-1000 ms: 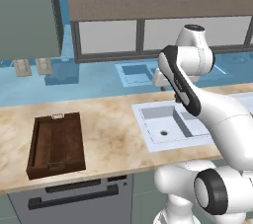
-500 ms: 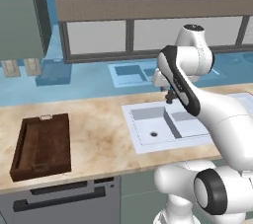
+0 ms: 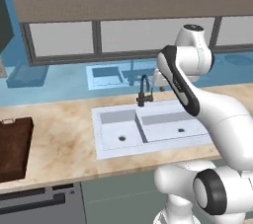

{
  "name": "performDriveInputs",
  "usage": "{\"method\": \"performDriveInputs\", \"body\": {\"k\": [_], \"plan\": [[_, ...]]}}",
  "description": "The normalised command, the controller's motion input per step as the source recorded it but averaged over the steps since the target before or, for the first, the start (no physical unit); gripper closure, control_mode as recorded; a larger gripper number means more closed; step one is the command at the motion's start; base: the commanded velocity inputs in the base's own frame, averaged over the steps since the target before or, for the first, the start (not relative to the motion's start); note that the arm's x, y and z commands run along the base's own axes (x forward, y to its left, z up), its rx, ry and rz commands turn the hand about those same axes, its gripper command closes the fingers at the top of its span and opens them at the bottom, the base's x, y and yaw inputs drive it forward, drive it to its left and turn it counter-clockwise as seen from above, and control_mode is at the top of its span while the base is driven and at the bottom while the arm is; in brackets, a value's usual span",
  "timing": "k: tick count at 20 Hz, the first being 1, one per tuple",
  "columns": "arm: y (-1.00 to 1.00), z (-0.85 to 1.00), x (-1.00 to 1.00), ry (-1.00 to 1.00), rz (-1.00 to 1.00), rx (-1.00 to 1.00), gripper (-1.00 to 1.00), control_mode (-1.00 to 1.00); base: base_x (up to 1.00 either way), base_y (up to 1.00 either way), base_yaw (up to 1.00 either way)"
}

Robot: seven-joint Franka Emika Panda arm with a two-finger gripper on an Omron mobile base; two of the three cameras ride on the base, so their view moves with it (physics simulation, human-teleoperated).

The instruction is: Move the dessert items from the plate to the tray.

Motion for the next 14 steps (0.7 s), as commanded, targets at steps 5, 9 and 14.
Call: {"method": "performDriveInputs", "body": {"k": [5,9,14], "plan": [[0.0,0.0,0.0,0.0,0.0,0.0,-1.0,1.0,0.0,-0.94,0.0],[0.0,0.0,0.0,0.0,0.0,0.0,-1.0,1.0,0.02,-0.78,0.0],[0.0,0.0,0.0,0.0,0.0,0.0,-1.0,1.0,0.12,-0.62,0.0]]}}
